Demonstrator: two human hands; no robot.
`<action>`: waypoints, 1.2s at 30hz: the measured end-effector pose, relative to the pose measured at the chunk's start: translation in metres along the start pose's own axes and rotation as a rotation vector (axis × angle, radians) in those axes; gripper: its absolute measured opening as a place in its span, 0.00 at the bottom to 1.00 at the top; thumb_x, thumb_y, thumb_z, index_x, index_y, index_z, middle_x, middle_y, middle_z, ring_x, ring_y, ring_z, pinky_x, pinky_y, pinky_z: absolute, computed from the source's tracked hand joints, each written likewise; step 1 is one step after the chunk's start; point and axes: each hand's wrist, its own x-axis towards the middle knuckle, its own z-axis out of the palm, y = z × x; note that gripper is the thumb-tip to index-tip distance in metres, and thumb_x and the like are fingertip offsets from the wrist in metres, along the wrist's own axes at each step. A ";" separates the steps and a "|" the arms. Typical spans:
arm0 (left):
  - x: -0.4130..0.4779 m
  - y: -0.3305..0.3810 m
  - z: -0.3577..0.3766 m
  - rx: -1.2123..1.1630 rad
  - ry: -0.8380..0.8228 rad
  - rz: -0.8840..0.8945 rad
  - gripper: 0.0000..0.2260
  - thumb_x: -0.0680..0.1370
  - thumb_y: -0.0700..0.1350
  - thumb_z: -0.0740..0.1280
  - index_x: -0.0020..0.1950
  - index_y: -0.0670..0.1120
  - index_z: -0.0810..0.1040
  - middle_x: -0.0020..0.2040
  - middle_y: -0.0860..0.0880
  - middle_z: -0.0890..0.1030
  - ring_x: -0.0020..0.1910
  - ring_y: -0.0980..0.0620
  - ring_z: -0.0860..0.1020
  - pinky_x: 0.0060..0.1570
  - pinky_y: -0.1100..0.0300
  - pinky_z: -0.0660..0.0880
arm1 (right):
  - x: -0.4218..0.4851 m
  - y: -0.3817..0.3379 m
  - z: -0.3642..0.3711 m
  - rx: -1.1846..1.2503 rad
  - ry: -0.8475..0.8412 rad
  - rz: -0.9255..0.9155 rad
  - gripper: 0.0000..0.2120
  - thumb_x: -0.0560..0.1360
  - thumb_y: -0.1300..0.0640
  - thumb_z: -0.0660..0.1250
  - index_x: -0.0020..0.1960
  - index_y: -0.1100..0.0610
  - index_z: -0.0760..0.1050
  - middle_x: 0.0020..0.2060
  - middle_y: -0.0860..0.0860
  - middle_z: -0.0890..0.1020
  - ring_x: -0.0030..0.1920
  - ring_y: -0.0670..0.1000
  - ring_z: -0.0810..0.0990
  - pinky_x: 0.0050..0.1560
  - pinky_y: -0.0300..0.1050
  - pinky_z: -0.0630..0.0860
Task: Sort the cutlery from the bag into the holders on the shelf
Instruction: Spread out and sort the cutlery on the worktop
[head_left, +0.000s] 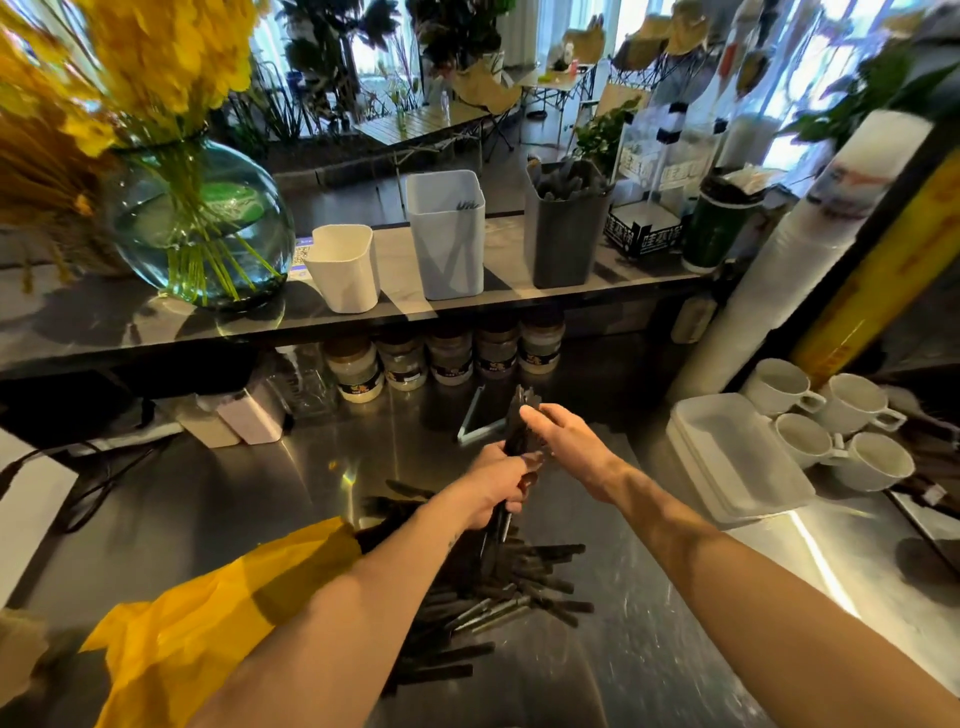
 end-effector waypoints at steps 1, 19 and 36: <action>0.002 0.011 0.001 -0.019 0.056 0.034 0.04 0.82 0.46 0.66 0.53 0.46 0.76 0.32 0.50 0.71 0.23 0.57 0.66 0.23 0.62 0.60 | 0.002 -0.005 -0.003 0.053 0.039 -0.016 0.19 0.83 0.42 0.60 0.65 0.54 0.76 0.55 0.51 0.82 0.54 0.50 0.80 0.56 0.46 0.75; 0.023 0.111 0.045 -0.320 0.314 0.404 0.23 0.76 0.63 0.68 0.52 0.43 0.78 0.33 0.49 0.76 0.35 0.50 0.77 0.47 0.46 0.80 | 0.000 -0.063 0.017 1.269 0.262 0.157 0.33 0.83 0.35 0.47 0.55 0.56 0.83 0.46 0.58 0.87 0.53 0.59 0.83 0.51 0.52 0.77; 0.008 0.187 0.026 0.121 -0.027 0.495 0.12 0.80 0.44 0.67 0.62 0.47 0.74 0.45 0.37 0.82 0.39 0.45 0.78 0.39 0.49 0.77 | 0.010 -0.144 -0.070 0.409 0.166 -0.271 0.26 0.81 0.37 0.59 0.55 0.56 0.84 0.46 0.58 0.87 0.41 0.56 0.85 0.38 0.48 0.79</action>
